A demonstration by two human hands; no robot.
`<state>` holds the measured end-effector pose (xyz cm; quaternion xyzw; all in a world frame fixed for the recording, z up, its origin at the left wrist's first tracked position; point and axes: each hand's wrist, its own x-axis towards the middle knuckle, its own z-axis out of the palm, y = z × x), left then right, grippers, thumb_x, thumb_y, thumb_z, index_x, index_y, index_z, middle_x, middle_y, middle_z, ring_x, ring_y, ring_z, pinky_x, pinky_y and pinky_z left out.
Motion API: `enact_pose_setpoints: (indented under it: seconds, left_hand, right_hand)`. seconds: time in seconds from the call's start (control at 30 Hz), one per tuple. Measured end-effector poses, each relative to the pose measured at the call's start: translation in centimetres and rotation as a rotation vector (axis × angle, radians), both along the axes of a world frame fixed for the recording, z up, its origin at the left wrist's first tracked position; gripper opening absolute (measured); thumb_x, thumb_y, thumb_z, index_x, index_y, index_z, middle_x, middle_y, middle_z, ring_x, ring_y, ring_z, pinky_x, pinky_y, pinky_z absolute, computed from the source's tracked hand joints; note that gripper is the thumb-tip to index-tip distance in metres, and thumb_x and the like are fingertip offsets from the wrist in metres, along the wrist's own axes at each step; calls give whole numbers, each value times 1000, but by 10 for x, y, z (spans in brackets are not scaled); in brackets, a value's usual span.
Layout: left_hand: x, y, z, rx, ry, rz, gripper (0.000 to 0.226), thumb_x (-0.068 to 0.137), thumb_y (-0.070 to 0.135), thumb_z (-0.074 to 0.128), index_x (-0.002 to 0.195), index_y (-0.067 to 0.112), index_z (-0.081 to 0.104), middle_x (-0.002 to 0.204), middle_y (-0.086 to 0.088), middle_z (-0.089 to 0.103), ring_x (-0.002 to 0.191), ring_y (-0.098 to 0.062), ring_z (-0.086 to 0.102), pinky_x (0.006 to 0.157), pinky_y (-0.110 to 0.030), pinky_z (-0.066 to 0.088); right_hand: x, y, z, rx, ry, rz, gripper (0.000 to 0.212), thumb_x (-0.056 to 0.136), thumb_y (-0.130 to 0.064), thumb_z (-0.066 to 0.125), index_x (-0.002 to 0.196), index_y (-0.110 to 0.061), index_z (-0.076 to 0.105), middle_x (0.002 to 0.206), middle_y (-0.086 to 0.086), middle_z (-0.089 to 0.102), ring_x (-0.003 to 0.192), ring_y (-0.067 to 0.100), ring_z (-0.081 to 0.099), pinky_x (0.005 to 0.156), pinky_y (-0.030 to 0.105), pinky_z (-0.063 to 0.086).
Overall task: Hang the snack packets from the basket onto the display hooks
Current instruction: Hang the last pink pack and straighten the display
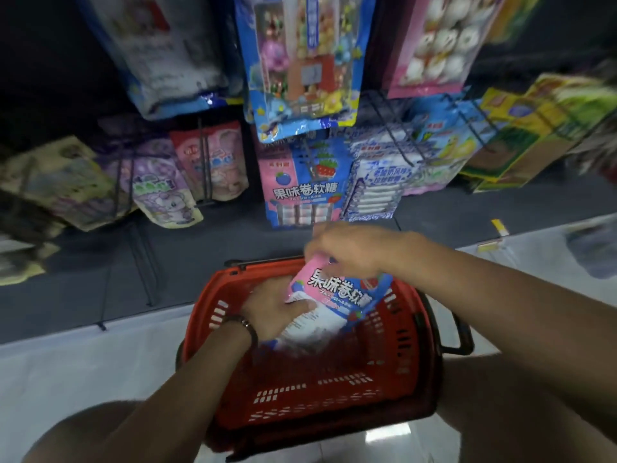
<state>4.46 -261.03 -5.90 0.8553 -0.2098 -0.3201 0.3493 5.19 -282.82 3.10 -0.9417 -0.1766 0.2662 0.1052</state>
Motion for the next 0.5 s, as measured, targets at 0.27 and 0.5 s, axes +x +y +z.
enact_pose_setpoints:
  seconds: [0.27, 0.5]
  left_hand:
    - [-3, 15, 23, -389, 134, 484, 24, 96, 18, 78, 111, 0, 75, 111, -9, 82, 107, -31, 77, 94, -52, 62]
    - [-11, 8, 33, -524, 330, 554, 25, 96, 14, 74, 118, 3, 76, 118, -13, 79, 112, -33, 76, 99, -48, 60]
  right_hand:
    - [-78, -26, -32, 520, -724, -944, 53, 89, -37, 81, 133, -19, 58, 132, -1, 51, 112, 17, 63, 95, 37, 56]
    - [-90, -3, -53, 1382, 70, -1017, 28, 100, -8, 68, 128, -3, 70, 123, 15, 78, 114, 35, 75, 94, 42, 62]
